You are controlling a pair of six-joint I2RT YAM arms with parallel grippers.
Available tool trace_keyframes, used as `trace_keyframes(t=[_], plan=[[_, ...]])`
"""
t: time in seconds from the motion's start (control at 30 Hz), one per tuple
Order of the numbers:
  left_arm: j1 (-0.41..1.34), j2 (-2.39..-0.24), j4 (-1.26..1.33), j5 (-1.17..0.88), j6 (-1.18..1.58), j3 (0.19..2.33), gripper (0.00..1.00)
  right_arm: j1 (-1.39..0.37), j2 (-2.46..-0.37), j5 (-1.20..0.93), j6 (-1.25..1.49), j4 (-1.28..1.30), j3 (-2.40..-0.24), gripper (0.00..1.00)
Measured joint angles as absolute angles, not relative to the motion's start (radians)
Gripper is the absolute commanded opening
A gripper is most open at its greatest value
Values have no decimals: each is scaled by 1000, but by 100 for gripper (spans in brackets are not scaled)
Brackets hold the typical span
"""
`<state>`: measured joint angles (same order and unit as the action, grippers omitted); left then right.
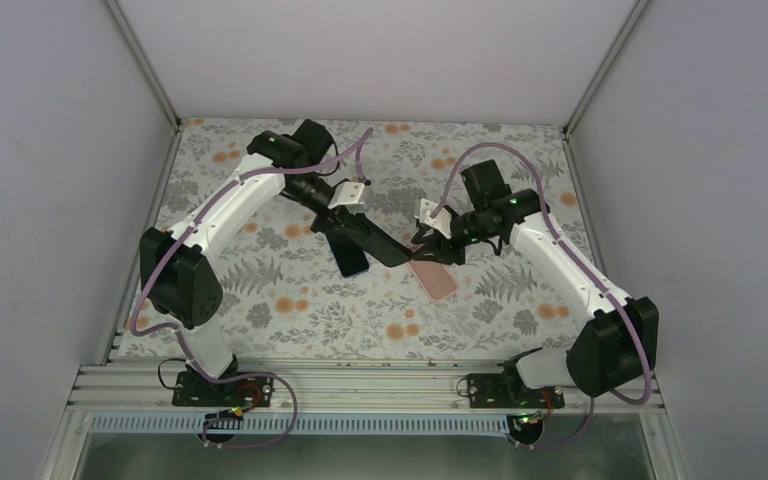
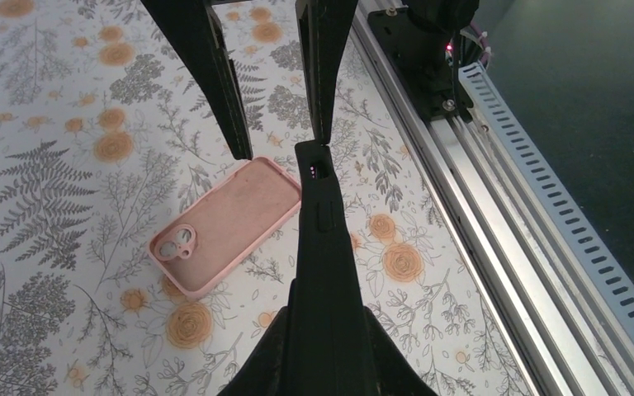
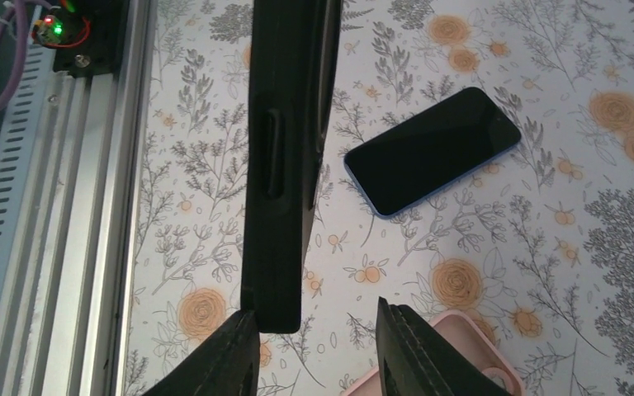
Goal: Take the phone out of the phone case
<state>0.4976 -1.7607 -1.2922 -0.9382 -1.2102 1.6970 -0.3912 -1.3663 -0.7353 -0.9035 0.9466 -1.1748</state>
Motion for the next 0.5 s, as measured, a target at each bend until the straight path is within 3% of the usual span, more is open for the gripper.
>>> trace_keyframes(t=[0.5], plan=[[496,-1763,-1296,-917,-1215,1711,2,-416,-1388,-643,-777,836,-1161,43]])
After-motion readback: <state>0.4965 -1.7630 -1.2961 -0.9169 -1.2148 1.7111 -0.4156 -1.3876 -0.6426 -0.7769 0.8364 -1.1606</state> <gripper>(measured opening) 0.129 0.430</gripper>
